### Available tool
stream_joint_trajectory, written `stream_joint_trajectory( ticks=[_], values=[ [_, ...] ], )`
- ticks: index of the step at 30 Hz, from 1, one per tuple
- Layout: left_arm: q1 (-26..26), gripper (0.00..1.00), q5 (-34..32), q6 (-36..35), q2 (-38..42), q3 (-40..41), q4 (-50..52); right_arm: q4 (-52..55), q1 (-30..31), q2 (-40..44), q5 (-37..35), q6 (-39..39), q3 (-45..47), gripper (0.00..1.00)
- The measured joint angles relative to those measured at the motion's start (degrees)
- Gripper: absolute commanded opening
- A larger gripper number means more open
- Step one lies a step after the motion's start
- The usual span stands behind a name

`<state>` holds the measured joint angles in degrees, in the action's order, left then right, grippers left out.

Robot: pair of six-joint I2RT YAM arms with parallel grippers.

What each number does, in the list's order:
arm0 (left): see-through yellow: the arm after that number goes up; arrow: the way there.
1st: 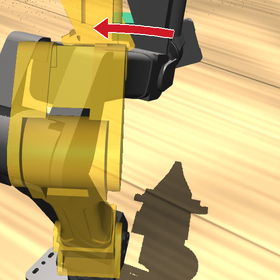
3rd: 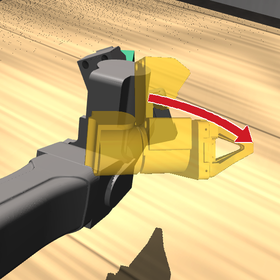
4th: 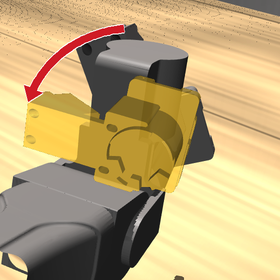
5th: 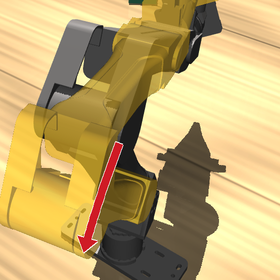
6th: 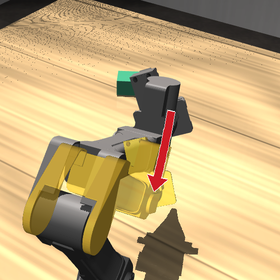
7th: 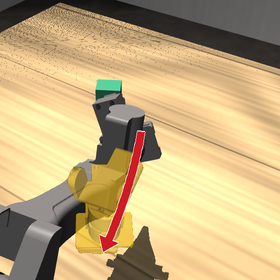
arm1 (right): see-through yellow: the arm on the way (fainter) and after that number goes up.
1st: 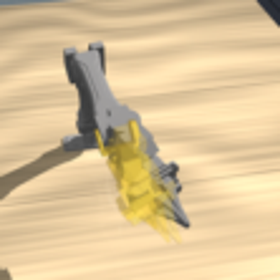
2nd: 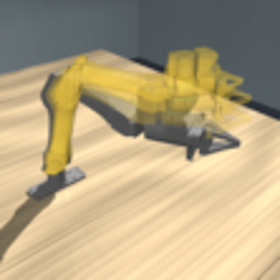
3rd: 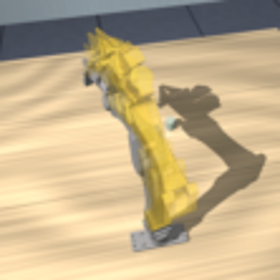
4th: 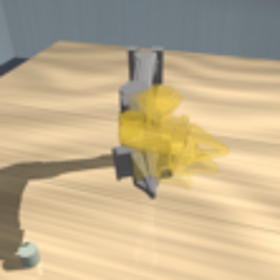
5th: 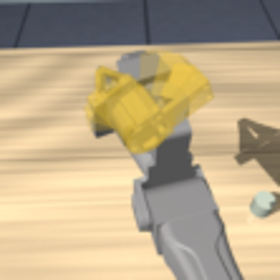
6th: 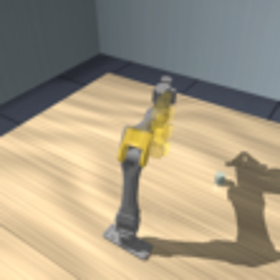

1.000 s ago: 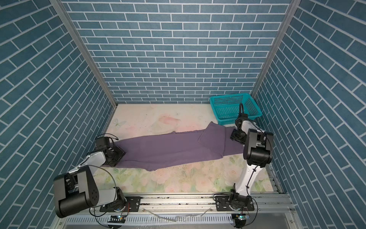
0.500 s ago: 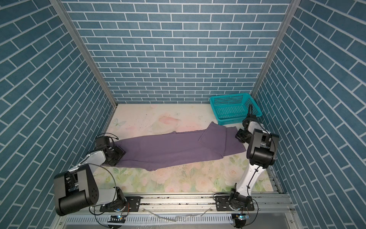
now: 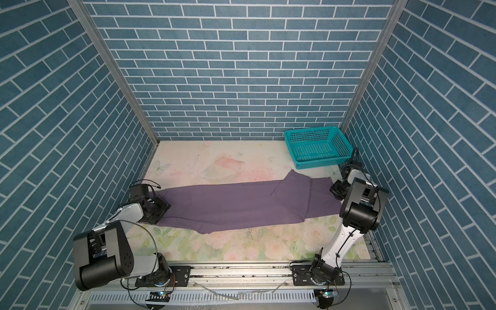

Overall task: Fold and stack the trousers
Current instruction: Move the trousers to the center of the table.

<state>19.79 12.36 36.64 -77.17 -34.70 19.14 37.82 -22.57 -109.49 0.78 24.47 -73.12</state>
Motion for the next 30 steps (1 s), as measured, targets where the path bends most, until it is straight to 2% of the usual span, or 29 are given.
stream_joint_trajectory(
  ticks=[3,6,11,15,20,26,30],
  values=[
    [0.0,0.61,0.1,0.0,0.0,0.0,-0.1,-0.8,1.5,1.9,-2.8,0.3,1.5,0.35],
    [0.0,0.61,0.2,0.0,0.0,0.0,-0.1,-0.3,5.1,6.1,-7.0,0.4,2.3,0.4],
    [0.0,0.61,0.2,0.0,0.0,0.0,-0.1,-0.4,18.6,14.9,-14.1,-0.5,2.3,0.44],
    [0.0,0.61,0.4,0.0,0.0,0.0,-0.2,-2.9,30.1,17.7,-14.4,-0.9,2.3,0.48],
    [0.0,0.61,0.8,0.0,-0.1,0.0,-0.4,-6.4,38.6,13.4,-11.3,-0.2,2.2,0.49],
    [0.0,0.61,1.0,0.0,-0.4,0.0,-0.9,-7.9,45.0,1.6,-8.3,1.4,-1.4,0.49],
    [0.0,0.61,1.2,0.0,-0.7,-0.1,-1.0,-8.5,47.8,-1.5,-6.4,2.6,-2.5,0.49]
  ],
)
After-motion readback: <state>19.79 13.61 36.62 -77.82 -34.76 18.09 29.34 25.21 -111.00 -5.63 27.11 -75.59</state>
